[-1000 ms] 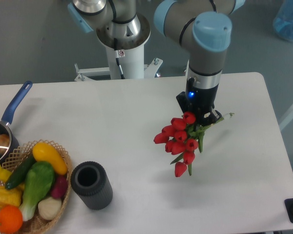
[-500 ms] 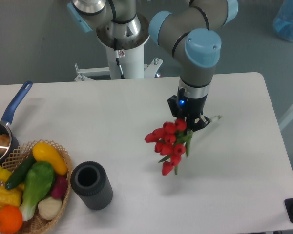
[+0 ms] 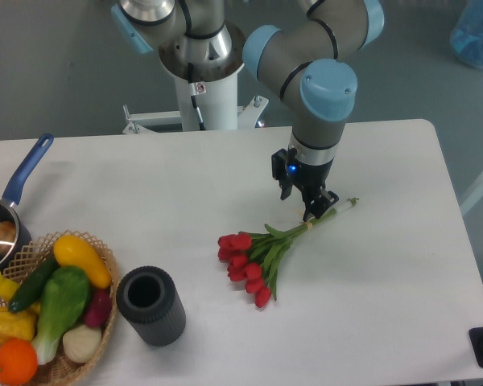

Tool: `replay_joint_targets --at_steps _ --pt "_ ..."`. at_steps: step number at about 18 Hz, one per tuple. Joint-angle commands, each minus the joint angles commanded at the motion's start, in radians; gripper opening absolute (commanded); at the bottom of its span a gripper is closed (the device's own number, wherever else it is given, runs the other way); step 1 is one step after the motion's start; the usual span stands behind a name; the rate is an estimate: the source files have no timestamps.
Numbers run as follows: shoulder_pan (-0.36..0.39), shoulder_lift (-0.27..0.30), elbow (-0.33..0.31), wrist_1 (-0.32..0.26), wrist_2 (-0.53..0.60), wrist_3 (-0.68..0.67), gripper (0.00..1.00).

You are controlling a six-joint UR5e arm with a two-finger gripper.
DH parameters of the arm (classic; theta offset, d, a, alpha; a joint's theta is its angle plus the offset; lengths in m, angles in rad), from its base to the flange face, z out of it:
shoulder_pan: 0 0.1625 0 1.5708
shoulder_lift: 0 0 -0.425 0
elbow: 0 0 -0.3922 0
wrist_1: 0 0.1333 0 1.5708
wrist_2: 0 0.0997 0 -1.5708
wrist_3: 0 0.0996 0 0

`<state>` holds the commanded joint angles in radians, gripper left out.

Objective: Place the flowers on the table
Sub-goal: 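Open the gripper to release the tulips and lift away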

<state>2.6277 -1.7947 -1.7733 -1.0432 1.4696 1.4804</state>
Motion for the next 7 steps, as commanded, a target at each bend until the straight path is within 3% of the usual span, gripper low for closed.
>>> replay_joint_targets --at_steps 7 --pt "0.022 0.021 0.02 0.012 -0.091 -0.012 1.0"
